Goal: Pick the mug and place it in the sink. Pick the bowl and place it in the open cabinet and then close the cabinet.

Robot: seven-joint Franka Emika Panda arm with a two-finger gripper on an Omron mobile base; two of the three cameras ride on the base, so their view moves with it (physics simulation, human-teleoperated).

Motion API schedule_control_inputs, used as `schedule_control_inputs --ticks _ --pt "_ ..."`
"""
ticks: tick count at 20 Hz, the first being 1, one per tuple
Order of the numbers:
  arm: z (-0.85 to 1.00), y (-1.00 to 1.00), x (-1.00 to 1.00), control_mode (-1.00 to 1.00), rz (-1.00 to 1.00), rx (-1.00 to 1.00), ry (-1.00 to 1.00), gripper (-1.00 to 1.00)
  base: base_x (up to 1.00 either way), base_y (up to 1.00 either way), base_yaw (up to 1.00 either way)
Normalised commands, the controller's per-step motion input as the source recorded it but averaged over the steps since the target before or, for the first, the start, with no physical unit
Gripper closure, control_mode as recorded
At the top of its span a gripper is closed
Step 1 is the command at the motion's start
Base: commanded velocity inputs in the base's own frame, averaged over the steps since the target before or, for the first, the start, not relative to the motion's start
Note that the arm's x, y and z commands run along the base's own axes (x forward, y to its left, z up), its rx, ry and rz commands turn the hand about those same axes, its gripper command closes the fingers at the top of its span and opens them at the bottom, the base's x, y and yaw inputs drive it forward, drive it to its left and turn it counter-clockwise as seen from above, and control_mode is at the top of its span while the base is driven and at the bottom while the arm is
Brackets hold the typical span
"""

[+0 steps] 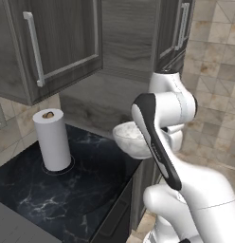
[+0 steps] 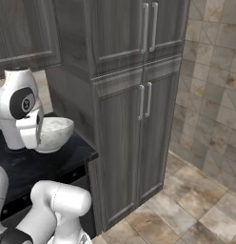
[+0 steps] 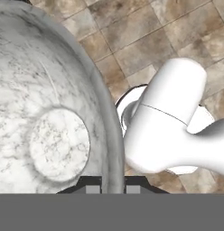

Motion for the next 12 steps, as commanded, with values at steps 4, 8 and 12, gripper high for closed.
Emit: schedule_control_inputs --ticks 4,8,12 --pt "0.2 0.0 -0.27 -1.0 -0.13 0.0 0.0 1.0 0.0 0.0 0.0" --pt "0.23 0.0 -0.32 -1.0 -0.13 0.0 0.0 1.0 0.0 0.0 0.0" --pt "0.27 0.0 -0.36 -1.0 -0.05 0.0 0.0 1.0 0.0 0.0 0.0"
